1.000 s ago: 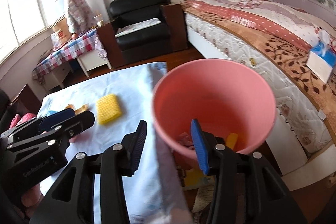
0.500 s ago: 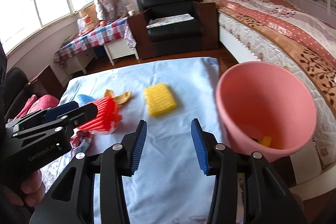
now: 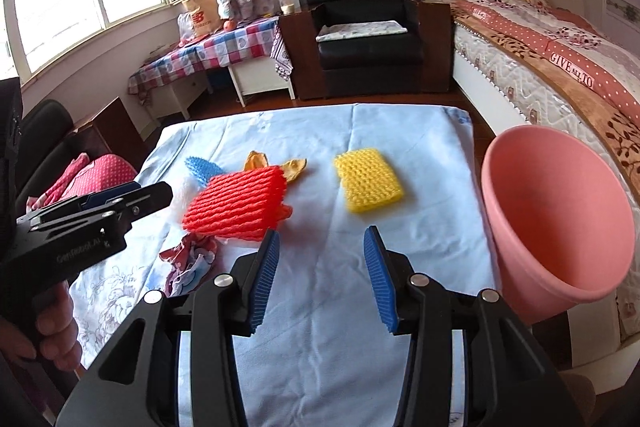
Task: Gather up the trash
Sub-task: 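Return both tools over the table toward the red foam net, then grasp the red foam net with the right gripper while the left gripper grasps the white plastic bag, then carry both items over the pink bucket and open both grippers to drop them, then move both tools back over the table toward the remaining trash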
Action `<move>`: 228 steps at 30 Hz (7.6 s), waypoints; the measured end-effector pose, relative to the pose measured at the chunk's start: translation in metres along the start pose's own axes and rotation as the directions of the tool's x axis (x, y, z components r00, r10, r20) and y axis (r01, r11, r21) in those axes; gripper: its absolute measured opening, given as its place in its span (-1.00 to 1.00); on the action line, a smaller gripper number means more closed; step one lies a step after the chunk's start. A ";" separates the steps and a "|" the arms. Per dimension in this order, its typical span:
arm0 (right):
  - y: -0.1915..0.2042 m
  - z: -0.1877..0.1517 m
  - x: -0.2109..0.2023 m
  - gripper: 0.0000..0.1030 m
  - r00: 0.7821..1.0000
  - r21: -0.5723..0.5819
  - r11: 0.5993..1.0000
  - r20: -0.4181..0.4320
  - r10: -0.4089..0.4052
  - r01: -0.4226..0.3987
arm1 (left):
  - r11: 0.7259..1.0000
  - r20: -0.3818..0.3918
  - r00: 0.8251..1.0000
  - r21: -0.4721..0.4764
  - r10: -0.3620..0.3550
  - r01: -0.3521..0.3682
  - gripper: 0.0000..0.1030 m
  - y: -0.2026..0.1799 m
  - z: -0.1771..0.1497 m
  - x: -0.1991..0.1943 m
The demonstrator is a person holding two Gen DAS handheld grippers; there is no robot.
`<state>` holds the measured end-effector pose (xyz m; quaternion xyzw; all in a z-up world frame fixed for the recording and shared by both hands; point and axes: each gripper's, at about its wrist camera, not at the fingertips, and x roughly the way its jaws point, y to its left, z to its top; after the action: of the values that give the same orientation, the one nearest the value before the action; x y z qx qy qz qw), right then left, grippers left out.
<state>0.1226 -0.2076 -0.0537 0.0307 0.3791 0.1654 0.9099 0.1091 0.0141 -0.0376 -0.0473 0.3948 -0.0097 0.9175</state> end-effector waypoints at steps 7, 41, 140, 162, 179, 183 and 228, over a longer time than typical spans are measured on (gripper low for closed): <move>0.009 0.001 0.006 -0.13 1.000 -0.019 1.000 -0.016 0.004 -0.005 | 1.000 -0.017 1.000 -0.021 0.013 -0.014 -0.05 0.014 -0.005 0.006; 0.033 0.029 0.050 -0.13 0.995 -0.006 0.997 -0.074 0.071 -0.072 | 0.998 -0.084 0.994 -0.014 -0.068 0.067 0.03 0.067 -0.006 0.052; -0.220 -0.018 -0.037 -0.74 0.923 0.343 0.867 -0.002 -0.384 0.361 | 0.831 -0.253 0.895 0.344 -0.366 0.437 -0.62 -0.303 0.008 0.106; -0.215 -0.018 -0.045 -0.24 0.933 0.359 0.872 0.004 -0.359 0.333 | 0.850 -0.194 0.909 0.327 -0.368 0.414 -0.14 -0.280 0.015 0.083; -0.160 -0.015 -0.052 -0.24 0.968 0.317 0.922 0.046 -0.248 0.221 | 0.889 -0.112 0.947 0.326 -0.302 0.323 0.00 -0.203 0.010 0.035; -0.142 -0.017 -0.050 -0.24 0.975 0.287 0.938 0.046 -0.218 0.196 | 0.897 -0.096 0.954 0.323 -0.286 0.301 0.03 -0.180 0.007 0.026; -0.022 -0.011 -0.017 -0.25 0.999 0.066 0.997 -0.004 -0.044 0.045 | 0.979 -0.045 0.991 0.155 -0.125 0.130 0.06 0.004 -0.017 0.000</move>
<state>0.1097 -0.2345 -0.0545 0.0522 0.3863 0.1324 0.9113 0.0965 0.0164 -0.0492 0.0004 0.4049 -0.1005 0.9088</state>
